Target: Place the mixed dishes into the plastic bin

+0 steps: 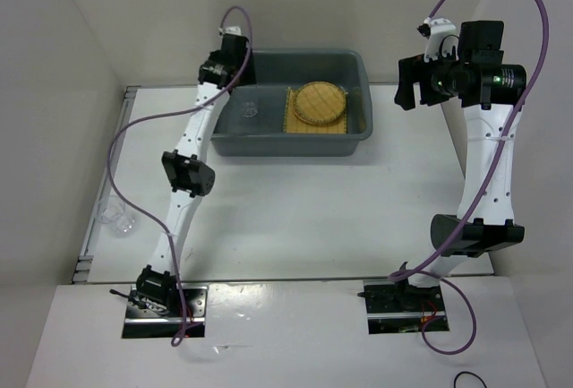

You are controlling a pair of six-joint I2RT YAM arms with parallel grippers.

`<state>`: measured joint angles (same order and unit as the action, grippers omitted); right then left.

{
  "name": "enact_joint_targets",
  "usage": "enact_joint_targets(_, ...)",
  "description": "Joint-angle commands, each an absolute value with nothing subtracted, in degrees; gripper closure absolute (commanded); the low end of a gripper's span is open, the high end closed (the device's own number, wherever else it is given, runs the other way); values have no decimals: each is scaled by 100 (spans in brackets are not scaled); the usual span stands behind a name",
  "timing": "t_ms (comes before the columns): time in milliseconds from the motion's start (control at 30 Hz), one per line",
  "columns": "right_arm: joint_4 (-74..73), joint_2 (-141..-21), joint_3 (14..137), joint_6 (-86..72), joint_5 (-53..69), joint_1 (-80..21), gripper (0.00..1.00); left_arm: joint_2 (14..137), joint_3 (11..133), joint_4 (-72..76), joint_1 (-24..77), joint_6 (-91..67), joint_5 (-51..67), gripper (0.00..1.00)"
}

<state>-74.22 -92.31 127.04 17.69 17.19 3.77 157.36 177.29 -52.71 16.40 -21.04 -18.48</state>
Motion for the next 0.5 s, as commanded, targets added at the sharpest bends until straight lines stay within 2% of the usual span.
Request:
enact_joint_targets(0, -7374, -9158, 12735, 1819, 1890, 352, 16, 14336, 17956, -5393, 1258, -2196, -3143, 20)
enact_joint_targets(33, -7374, -9158, 12735, 1819, 1968, 352, 16, 14152, 17956, -5718, 1152, -2406, -3451, 14)
enact_joint_targets(100, -7374, -9158, 12735, 1819, 2118, 352, 16, 14011, 17834, -6778, 732, -3325, -3980, 10)
enact_joint_targets(200, -7427, -9272, 12858, 1819, 2241, 352, 16, 13677, 17028, -7452, 466, -4199, -4665, 2)
enact_joint_targets(233, -7427, -9272, 12858, 1819, 2293, 352, 16, 13284, 16006, -7453, 414, -4401, -4893, 0)
enact_joint_targets(333, -7427, -9325, 12920, 1819, 2364, 352, 16, 12290, 14314, -7453, 291, -5508, -6080, 0)
enact_joint_targets(367, -7427, -9325, 12920, 1819, 2364, 291, 16, 12009, 13212, -7453, 290, -5815, -6213, 0)
enact_joint_targets(467, -7427, -9439, 12972, 1872, 2295, 150, 16, 10927, 11563, -7175, 80, -6863, -6136, 0)
